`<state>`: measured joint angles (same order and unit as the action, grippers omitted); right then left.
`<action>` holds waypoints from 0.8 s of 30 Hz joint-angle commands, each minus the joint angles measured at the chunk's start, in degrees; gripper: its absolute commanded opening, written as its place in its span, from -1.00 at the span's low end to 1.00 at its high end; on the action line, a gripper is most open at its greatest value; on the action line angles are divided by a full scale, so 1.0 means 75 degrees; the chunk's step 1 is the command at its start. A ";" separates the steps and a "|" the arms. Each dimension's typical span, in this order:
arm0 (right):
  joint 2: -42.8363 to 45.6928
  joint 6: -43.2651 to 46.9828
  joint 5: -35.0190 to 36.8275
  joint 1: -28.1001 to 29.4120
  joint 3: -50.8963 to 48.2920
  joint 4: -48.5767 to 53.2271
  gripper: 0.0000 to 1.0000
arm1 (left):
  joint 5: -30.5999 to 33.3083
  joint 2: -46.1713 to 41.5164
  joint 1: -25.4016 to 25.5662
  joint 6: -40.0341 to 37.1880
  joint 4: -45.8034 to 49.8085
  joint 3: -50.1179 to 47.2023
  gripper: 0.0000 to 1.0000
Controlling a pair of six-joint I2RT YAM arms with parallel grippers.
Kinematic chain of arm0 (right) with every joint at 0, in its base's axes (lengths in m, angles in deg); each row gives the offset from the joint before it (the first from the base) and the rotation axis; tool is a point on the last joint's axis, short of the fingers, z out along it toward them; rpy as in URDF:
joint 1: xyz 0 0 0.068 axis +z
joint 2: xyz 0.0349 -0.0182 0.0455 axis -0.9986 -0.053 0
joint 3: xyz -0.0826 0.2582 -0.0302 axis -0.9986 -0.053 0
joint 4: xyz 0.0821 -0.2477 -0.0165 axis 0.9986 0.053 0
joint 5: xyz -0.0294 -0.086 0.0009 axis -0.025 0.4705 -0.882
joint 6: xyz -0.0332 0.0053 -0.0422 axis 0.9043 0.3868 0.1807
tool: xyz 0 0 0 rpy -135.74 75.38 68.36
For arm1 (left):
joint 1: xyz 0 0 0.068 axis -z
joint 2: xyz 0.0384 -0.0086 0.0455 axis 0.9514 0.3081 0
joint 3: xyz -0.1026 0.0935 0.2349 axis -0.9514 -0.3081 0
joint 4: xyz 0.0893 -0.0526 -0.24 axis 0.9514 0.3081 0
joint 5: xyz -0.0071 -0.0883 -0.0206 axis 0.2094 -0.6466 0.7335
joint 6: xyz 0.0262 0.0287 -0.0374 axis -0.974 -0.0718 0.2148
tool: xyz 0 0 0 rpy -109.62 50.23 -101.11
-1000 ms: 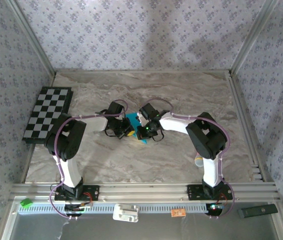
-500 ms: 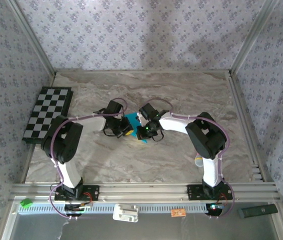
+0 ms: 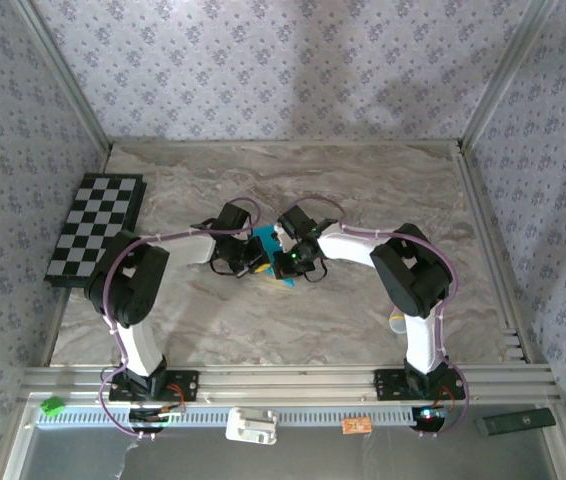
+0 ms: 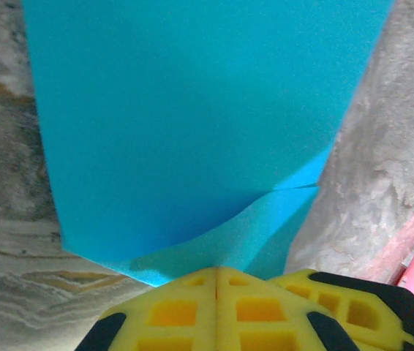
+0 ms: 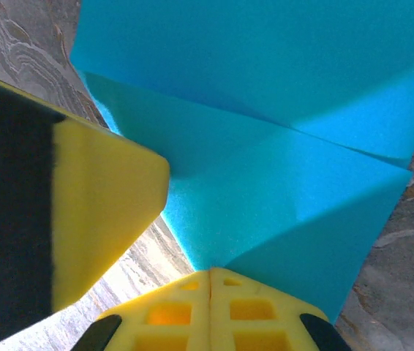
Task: Fold a paper plane with a square sheet of paper (pick it up from the middle)
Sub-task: Third fold the triangle at the center of the table.
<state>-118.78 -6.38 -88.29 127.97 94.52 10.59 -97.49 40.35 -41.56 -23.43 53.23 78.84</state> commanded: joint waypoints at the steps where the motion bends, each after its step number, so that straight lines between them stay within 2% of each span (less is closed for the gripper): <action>1: -0.0379 -0.0127 0.0178 0.0004 -0.0001 0.0495 -0.88 | -0.0032 0.0159 0.0046 -0.0158 0.0031 0.0140 -0.90; 10: -0.0403 -0.0152 0.0228 0.0002 -0.0075 0.0570 -0.88 | 0.0562 0.0218 0.0006 -0.0377 0.0456 0.0097 -0.92; 24: -0.0473 -0.0292 0.0481 -0.0001 -0.0192 0.0843 -0.88 | 0.1107 0.0085 -0.0437 -0.1204 0.0220 -0.0530 -0.93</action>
<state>-119.00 -7.61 -88.24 127.95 94.63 10.76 -96.11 40.68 -42.45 -29.05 52.18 77.40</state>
